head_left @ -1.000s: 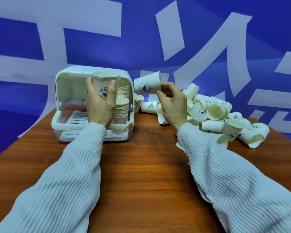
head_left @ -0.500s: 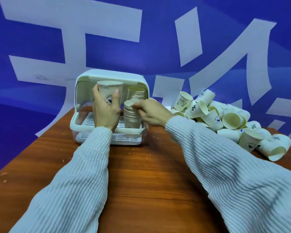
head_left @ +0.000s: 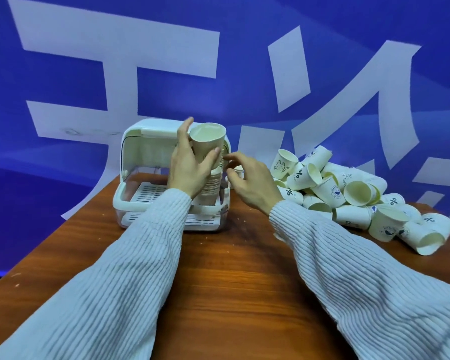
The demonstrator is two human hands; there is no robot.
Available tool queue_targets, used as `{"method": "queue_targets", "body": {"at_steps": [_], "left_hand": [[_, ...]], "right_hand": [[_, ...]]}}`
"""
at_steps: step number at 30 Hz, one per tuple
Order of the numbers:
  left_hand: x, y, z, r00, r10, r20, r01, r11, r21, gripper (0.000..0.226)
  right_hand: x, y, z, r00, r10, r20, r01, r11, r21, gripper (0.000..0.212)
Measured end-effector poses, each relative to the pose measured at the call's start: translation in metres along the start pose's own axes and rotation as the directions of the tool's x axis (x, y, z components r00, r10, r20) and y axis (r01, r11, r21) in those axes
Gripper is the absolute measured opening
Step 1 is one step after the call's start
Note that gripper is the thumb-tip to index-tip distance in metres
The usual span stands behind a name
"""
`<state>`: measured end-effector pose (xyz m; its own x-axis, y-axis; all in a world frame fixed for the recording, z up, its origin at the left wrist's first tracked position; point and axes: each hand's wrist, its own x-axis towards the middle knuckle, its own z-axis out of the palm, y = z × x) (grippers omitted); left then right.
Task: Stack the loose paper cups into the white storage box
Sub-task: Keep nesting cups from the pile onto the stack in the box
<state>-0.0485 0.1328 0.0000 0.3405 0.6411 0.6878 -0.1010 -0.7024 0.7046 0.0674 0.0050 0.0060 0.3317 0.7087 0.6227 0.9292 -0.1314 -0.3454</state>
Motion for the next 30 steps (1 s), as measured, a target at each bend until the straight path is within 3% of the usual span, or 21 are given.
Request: {"method": "queue_targets", "body": {"at_steps": [4, 7, 9, 13, 20, 23, 26, 30], "left_hand": [[-0.005, -0.010, 0.002, 0.991, 0.002, 0.137, -0.051, 0.932, 0.360, 0.061], [-0.013, -0.020, 0.001, 0.973, -0.082, 0.217, -0.039, 0.866, 0.499, 0.066], [-0.016, -0.024, 0.001, 0.974, -0.114, 0.195, 0.004, 0.872, 0.489, 0.072], [-0.013, -0.025, 0.004, 0.984, -0.056, 0.170, -0.043, 0.848, 0.529, 0.051], [-0.022, -0.027, 0.005, 0.980, -0.142, 0.139, 0.044, 0.839, 0.543, 0.047], [-0.016, -0.022, 0.006, 0.964, -0.200, 0.176, 0.064, 0.815, 0.576, 0.045], [-0.017, -0.019, 0.007, 0.965, -0.211, 0.157, 0.067, 0.773, 0.631, 0.045], [-0.026, -0.023, 0.007, 0.975, -0.186, 0.119, 0.083, 0.810, 0.581, 0.045]], "right_hand": [[-0.010, 0.009, -0.009, 0.999, 0.036, -0.005, -0.036, 0.999, 0.021, 0.028], [-0.015, 0.016, -0.011, 0.999, 0.035, -0.016, -0.035, 0.999, -0.014, 0.028], [-0.018, 0.020, -0.012, 0.999, 0.049, -0.018, -0.049, 0.999, -0.018, 0.028], [-0.023, 0.026, -0.010, 0.997, 0.071, 0.000, -0.071, 0.997, -0.035, 0.028], [-0.037, 0.032, -0.013, 0.992, 0.114, 0.060, -0.112, 0.993, -0.048, 0.028], [-0.043, 0.041, -0.027, 0.974, 0.210, 0.087, -0.205, 0.977, -0.063, 0.029], [-0.049, 0.056, -0.045, 0.948, 0.317, 0.042, -0.315, 0.948, -0.042, 0.030], [-0.058, 0.070, -0.066, 0.936, 0.353, -0.011, -0.353, 0.935, -0.042, 0.028]]}}
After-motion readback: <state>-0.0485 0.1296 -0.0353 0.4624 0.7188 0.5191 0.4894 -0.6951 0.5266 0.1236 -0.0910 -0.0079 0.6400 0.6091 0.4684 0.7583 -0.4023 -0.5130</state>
